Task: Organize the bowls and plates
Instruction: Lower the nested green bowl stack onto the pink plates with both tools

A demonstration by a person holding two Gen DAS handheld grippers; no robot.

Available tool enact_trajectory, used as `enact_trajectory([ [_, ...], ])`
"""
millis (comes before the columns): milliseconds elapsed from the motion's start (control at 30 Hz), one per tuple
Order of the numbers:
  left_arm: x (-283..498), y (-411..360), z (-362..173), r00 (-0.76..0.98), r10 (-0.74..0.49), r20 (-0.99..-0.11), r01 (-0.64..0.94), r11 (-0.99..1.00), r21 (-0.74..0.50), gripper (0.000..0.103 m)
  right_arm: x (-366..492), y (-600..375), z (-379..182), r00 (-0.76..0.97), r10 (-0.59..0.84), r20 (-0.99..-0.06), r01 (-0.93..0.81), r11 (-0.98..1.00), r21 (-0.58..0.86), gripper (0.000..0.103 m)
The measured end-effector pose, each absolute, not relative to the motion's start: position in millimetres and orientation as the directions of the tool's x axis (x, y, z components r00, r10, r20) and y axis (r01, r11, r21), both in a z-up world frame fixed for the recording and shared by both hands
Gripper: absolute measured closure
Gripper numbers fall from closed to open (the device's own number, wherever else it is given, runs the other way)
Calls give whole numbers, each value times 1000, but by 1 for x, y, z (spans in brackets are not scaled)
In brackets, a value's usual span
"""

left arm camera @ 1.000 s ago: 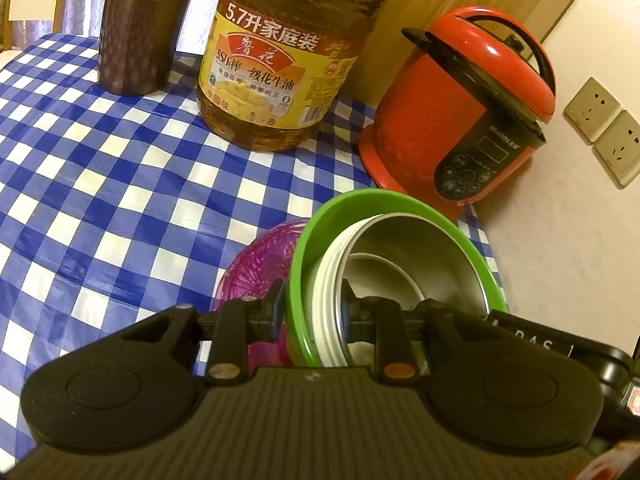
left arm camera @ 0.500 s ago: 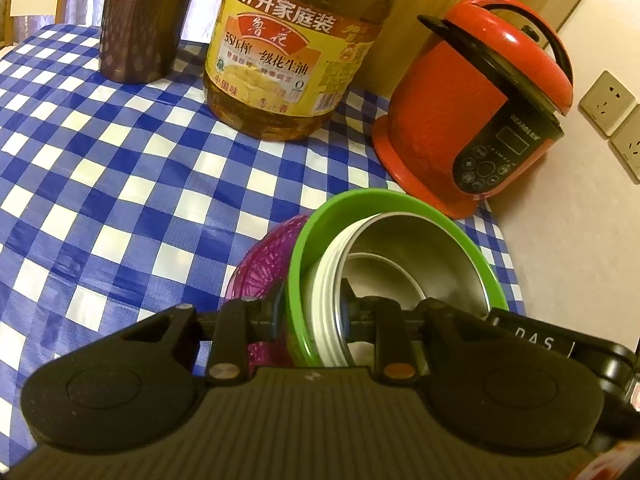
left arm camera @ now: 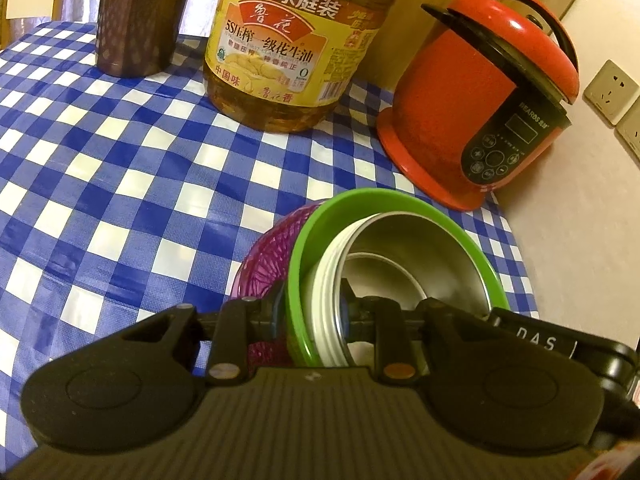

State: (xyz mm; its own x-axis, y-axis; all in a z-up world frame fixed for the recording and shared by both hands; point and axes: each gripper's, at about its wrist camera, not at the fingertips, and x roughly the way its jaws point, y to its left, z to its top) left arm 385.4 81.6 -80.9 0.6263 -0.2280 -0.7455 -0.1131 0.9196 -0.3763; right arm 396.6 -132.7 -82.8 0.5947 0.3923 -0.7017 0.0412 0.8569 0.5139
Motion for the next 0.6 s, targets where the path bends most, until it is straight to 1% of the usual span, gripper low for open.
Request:
enact_trajectory([
  [367, 384, 79, -81, 628, -219, -747, -100, 929, -357, 79, 396, -132, -83, 592, 393, -704, 32, 861, 508, 75],
  [600, 383, 79, -80, 623, -216, -752, -100, 931, -351, 77, 395, -132, -82, 586, 397, -707, 23, 863, 504, 73],
])
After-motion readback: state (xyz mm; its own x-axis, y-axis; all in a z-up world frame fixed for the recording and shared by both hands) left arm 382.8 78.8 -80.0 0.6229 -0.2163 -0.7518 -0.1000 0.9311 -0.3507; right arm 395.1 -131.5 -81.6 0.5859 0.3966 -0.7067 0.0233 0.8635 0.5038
